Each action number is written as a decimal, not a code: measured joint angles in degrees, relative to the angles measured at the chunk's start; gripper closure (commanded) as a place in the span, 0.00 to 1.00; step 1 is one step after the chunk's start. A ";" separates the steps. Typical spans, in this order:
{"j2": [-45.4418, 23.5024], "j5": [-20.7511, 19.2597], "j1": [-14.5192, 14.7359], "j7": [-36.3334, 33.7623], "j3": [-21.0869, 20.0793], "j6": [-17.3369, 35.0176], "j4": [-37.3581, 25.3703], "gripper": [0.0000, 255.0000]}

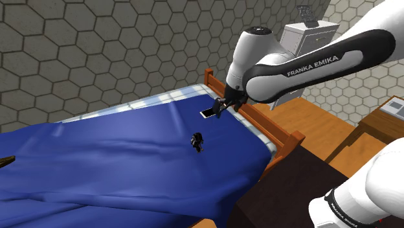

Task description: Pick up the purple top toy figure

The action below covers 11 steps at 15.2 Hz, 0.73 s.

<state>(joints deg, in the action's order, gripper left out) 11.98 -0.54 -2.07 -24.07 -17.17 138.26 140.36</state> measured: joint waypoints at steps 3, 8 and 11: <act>-6.85 -4.36 -0.74 -4.41 -1.61 4.73 -1.85 0.00; -19.25 -14.85 -0.23 -13.96 -1.91 10.74 -6.96 0.00; -26.46 -20.84 1.75 -19.24 -0.31 12.42 -11.68 0.00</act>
<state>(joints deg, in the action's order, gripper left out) -14.48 -21.37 -0.32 -43.31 -17.48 150.68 128.68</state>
